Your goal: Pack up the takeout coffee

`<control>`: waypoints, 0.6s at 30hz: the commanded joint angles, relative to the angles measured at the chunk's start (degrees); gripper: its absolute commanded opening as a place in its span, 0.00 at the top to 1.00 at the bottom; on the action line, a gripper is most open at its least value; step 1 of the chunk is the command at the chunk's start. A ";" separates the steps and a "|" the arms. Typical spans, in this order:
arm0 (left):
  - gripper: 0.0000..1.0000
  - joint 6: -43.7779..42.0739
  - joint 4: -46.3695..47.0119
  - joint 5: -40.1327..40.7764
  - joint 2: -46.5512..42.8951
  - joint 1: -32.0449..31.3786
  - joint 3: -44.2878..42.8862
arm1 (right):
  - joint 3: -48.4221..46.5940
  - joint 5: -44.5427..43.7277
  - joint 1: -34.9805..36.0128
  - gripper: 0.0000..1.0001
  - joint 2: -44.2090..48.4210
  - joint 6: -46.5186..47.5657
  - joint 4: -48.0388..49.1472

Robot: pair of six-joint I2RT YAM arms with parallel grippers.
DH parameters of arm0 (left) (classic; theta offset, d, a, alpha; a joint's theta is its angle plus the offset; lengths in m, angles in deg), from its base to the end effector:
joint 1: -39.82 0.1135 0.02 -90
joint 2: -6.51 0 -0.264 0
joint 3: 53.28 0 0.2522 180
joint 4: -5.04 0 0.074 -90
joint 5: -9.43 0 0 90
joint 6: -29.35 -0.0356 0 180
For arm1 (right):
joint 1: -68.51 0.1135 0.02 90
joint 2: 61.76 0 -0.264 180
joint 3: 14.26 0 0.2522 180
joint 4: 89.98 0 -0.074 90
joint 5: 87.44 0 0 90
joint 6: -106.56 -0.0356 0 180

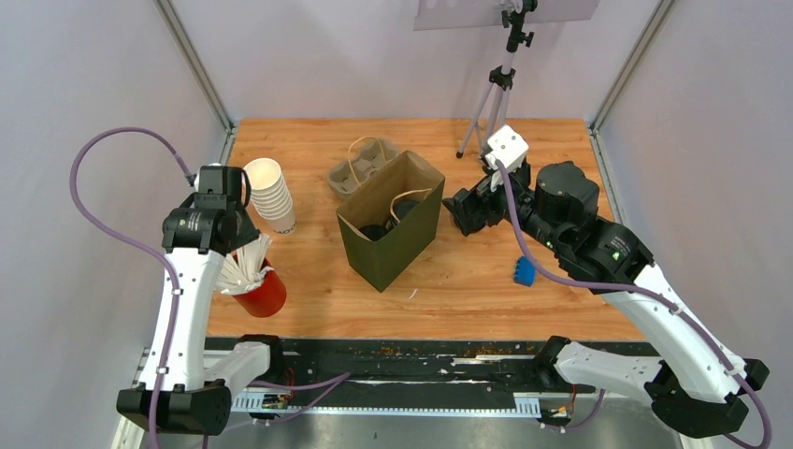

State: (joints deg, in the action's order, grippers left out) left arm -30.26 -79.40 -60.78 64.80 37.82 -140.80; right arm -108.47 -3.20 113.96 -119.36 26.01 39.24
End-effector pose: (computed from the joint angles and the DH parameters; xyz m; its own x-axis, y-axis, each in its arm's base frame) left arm 0.1630 0.0064 0.3730 -0.6269 -0.4544 -0.6328 -0.5534 0.8315 -0.0488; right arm 0.1338 0.1308 0.4600 -0.0642 -0.2981 -0.9524 -0.6603 0.7283 -0.1834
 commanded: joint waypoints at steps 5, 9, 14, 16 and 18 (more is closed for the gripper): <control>0.63 -3.97 7.33 2.88 1.68 1.82 -0.22 | -0.53 0.24 -0.24 0.00 1.25 1.94 3.79; 0.62 -4.44 6.80 3.40 2.25 1.82 -0.07 | 0.02 -0.49 -0.22 0.00 1.58 2.56 3.57; 0.57 -5.41 6.01 2.85 2.41 1.82 -2.44 | 0.07 -0.55 -0.19 0.00 1.30 2.59 3.78; 0.57 -5.97 5.46 2.83 2.56 1.82 -4.15 | 0.08 -0.25 -0.19 0.00 1.01 2.66 4.00; 0.57 -6.62 5.12 3.06 2.58 1.82 -5.91 | -0.06 0.00 -0.19 0.00 0.63 2.72 4.22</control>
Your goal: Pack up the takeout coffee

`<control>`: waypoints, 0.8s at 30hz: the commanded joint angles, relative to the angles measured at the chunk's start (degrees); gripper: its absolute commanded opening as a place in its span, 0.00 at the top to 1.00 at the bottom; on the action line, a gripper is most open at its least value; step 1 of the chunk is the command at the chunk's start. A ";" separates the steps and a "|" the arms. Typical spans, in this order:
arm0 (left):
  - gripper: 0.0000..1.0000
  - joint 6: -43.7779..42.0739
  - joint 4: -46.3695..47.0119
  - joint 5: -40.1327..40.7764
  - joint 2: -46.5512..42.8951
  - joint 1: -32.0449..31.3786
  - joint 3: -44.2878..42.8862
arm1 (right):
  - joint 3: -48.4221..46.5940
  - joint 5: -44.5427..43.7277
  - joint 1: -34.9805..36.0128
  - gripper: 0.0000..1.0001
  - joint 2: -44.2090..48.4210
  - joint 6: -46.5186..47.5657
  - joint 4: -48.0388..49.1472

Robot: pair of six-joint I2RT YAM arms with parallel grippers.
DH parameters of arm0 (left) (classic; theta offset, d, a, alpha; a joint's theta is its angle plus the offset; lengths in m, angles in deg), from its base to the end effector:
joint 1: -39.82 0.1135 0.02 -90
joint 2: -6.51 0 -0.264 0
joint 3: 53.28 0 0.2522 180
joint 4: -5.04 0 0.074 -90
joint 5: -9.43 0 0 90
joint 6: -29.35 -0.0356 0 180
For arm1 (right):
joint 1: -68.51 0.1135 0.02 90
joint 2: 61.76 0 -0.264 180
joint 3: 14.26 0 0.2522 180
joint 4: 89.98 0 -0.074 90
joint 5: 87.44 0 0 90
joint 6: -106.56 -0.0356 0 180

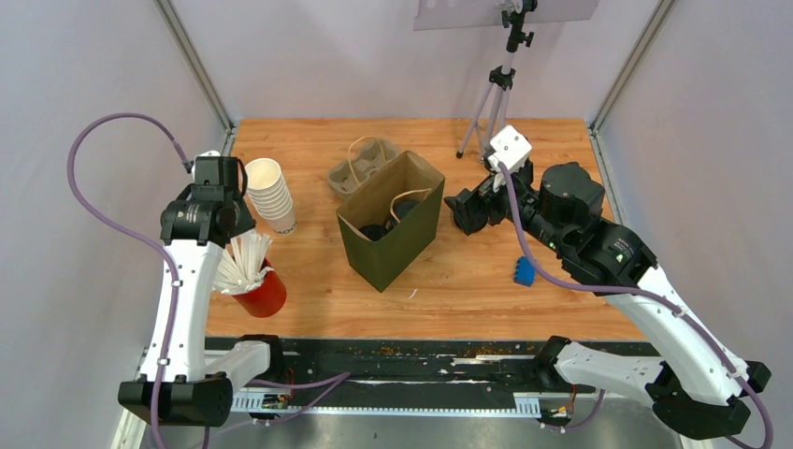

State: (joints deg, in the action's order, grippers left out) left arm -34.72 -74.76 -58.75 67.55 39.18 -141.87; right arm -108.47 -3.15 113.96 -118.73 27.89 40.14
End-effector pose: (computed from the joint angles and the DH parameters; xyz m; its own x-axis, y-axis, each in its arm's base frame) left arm 0.1814 0.0112 0.3765 -0.6161 -0.3991 -0.6791 -0.5410 0.8410 -0.0034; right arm 0.1314 0.1284 0.4635 -0.0246 -0.3036 -0.9525 -0.6587 0.7216 -0.2130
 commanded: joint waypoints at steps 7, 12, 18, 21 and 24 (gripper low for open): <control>0.62 -2.80 0.90 1.59 -1.35 0.47 -0.96 | -0.12 0.79 -0.20 0.00 -1.07 1.70 4.04; 0.64 -2.95 2.23 0.37 -1.00 2.65 1.90 | -0.06 0.84 -0.19 0.00 -1.21 2.83 4.28; 0.64 -4.69 4.64 2.83 -1.55 3.06 5.19 | -0.30 1.03 -0.24 0.00 -1.31 3.17 4.21; 0.64 -5.12 7.47 2.23 -1.90 3.02 8.06 | -0.16 1.01 -0.24 0.00 -1.12 3.32 4.40; 0.67 -5.32 8.78 1.69 -1.45 3.02 8.66 | -0.49 0.97 -0.20 0.00 -1.25 3.66 4.43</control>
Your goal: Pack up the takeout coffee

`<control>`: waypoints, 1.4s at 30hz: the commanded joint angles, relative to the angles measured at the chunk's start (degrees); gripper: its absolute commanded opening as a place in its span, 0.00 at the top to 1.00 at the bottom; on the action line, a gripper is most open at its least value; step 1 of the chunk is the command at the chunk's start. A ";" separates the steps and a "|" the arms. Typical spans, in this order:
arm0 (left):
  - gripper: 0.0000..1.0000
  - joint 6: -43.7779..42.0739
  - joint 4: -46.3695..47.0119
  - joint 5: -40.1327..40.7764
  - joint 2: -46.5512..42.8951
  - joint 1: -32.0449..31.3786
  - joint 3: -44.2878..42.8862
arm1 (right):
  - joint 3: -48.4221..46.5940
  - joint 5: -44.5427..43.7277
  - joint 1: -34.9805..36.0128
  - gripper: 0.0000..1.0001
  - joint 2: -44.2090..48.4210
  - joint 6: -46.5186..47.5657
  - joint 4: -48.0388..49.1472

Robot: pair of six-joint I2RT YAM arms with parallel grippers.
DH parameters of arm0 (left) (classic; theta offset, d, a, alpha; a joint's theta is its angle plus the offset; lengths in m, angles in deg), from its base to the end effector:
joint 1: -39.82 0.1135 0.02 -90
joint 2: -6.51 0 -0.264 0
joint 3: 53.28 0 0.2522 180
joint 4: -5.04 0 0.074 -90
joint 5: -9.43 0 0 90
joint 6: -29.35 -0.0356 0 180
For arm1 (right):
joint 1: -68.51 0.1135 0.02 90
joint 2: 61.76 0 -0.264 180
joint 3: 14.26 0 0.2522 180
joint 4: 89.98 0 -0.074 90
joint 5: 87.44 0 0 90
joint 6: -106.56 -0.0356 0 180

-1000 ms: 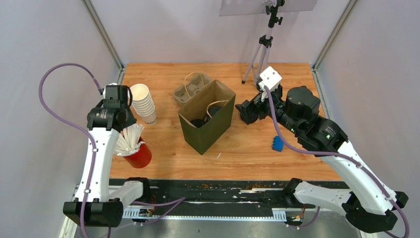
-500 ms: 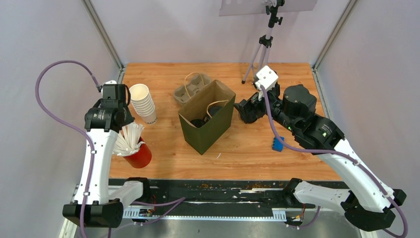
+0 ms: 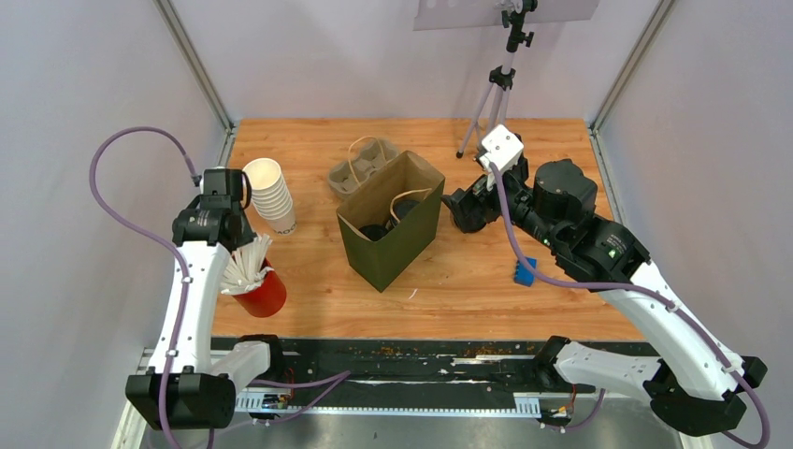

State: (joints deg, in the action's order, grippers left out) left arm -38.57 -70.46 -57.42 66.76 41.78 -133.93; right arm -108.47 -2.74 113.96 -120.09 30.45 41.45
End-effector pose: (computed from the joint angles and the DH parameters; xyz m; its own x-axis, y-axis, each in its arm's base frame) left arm 0.1859 0.0204 0.3431 -0.6632 -0.3685 -0.6514 -0.5456 0.8339 0.0837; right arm 0.1374 0.1349 0.4620 0.0056 -0.3351 -0.9422 -0.6645 0.7029 -0.2539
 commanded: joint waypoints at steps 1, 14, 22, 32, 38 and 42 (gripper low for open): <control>0.70 -1.66 4.40 0.45 -0.63 0.44 0.34 | -0.76 0.55 -0.20 0.00 0.04 1.26 3.08; 0.92 -6.03 -4.71 1.68 -1.98 0.42 -14.03 | -1.43 0.29 -0.23 0.00 -1.32 1.96 3.96; 0.96 -6.20 -10.19 -2.57 -2.30 0.44 -22.75 | -3.26 -0.57 -0.19 0.00 -3.32 2.72 3.74; 0.95 -6.75 -13.06 -8.35 -1.13 0.42 -37.70 | -5.74 -1.27 -0.24 0.00 -5.35 1.42 5.42; 0.94 -1.89 -3.52 -16.45 -2.78 0.44 -40.03 | -8.29 -1.96 -0.26 0.00 -7.63 2.28 5.79; 0.93 1.47 2.91 -28.43 -0.68 0.49 -40.56 | -8.63 -2.70 -0.21 0.00 -8.26 2.82 6.33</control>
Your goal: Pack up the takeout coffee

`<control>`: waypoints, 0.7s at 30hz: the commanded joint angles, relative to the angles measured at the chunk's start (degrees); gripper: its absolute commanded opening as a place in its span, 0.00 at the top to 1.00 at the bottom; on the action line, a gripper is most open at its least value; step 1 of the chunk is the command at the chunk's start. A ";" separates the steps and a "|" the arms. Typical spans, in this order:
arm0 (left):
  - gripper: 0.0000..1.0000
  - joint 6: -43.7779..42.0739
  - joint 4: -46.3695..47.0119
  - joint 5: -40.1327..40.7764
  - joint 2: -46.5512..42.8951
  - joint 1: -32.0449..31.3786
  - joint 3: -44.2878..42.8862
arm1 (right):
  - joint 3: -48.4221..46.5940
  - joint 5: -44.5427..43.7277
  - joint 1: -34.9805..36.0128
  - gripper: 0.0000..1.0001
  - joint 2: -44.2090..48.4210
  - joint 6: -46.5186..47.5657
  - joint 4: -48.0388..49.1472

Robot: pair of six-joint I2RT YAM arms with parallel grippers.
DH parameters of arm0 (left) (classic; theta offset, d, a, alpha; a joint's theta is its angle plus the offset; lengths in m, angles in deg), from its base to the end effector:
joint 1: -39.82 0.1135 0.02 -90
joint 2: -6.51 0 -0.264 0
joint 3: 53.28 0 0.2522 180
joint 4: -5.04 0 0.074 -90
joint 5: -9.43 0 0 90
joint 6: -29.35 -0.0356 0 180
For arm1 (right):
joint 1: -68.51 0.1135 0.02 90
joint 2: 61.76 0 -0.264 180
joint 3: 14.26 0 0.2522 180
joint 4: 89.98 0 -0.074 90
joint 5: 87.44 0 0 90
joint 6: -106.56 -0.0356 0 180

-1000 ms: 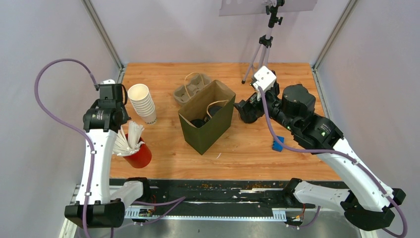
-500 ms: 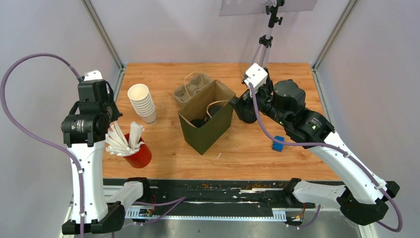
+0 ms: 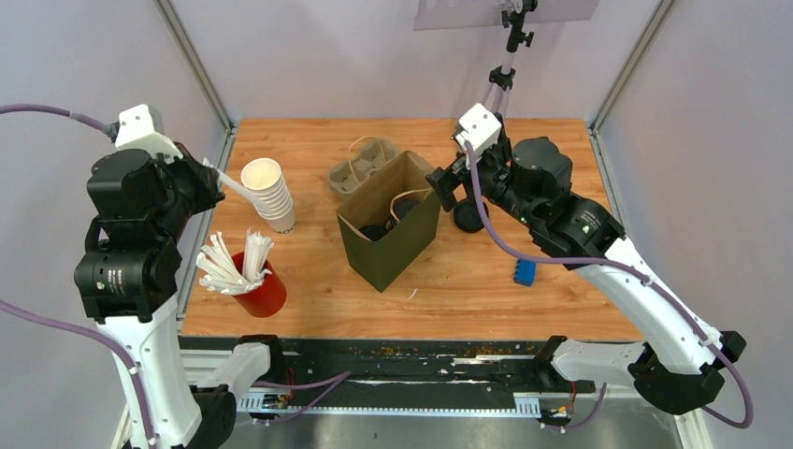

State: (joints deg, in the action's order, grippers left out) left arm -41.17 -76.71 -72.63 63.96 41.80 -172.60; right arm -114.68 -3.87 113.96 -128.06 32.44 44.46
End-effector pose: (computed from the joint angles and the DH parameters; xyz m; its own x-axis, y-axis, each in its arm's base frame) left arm 0.0994 0.0084 0.5213 -0.2657 -0.3397 -0.9022 -0.2680 0.9250 -0.2693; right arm 0.1641 0.1610 0.4750 0.0389 -0.3481 -0.9367 -0.6451 0.7071 -0.2896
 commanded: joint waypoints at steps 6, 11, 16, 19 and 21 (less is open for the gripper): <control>0.97 6.28 11.69 -24.29 7.84 0.31 -7.07 | -2.77 -2.79 -0.25 0.00 0.05 1.28 3.68; 0.96 8.98 18.15 -34.74 10.30 0.24 -7.31 | -2.98 -3.45 -0.24 0.00 0.30 2.29 3.85; 0.94 5.88 11.78 -36.26 14.53 0.22 -16.54 | -2.94 -4.32 -0.23 0.00 0.58 3.25 3.40; 0.92 6.61 14.45 -35.18 13.72 0.22 -15.65 | -1.97 -4.37 -0.20 0.00 1.07 3.28 3.65; 0.92 11.88 20.11 -37.38 12.79 0.22 -12.78 | -1.78 -4.21 -0.19 0.00 1.10 3.23 3.59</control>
State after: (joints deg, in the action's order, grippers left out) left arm -33.82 -63.92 -106.16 79.16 41.82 -186.67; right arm -115.44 -7.02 113.96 -128.37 34.93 45.73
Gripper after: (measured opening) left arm 0.076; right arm 0.998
